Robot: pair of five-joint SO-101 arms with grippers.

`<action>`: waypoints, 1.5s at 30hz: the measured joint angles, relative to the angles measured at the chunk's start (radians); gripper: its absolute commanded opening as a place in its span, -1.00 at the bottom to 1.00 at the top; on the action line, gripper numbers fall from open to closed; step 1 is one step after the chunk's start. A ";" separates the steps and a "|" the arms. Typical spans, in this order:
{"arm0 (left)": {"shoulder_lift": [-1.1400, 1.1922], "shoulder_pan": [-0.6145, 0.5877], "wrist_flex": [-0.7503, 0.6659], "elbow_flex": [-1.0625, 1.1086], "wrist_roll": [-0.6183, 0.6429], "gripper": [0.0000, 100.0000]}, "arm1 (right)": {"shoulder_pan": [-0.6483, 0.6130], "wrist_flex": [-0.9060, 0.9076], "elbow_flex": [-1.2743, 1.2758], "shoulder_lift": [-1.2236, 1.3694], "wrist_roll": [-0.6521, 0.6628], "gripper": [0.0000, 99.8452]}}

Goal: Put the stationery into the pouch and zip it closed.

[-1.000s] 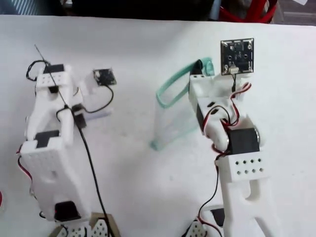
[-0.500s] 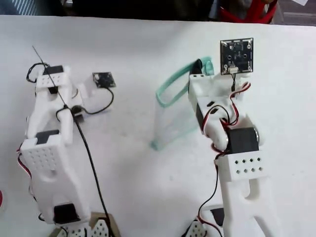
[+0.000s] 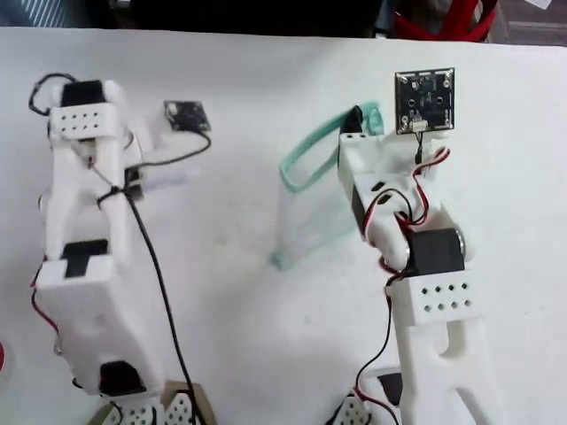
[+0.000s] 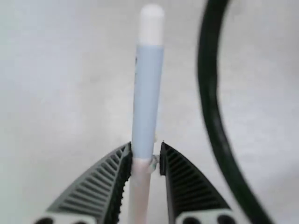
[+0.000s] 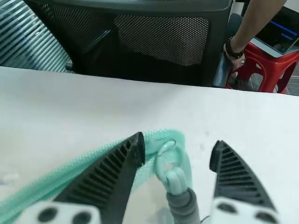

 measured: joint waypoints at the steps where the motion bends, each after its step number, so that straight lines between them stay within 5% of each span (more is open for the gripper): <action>1: -0.048 0.000 0.002 0.005 0.014 -0.95 | 0.000 0.000 0.000 0.000 0.000 -0.52; 6: -0.318 0.006 0.005 0.149 0.046 -0.95 | 0.000 0.000 0.000 0.000 0.000 -0.52; 11: -0.689 0.138 -0.018 0.387 0.189 -0.95 | 0.000 0.000 0.000 0.000 0.000 -0.52; 20: -1.309 0.331 -0.413 0.761 0.592 -0.95 | 0.000 -0.048 0.041 0.000 0.000 -0.52; 26: -1.392 0.408 -0.493 0.738 0.919 -0.95 | 0.000 -0.048 0.041 0.000 0.000 -0.52; 36: -1.339 0.795 -0.660 0.660 1.335 -0.95 | 0.000 -0.048 0.041 0.000 0.000 -0.52; 45: -1.292 0.850 -0.881 0.671 1.433 -0.95 | 0.000 -0.048 0.041 0.000 0.000 -0.52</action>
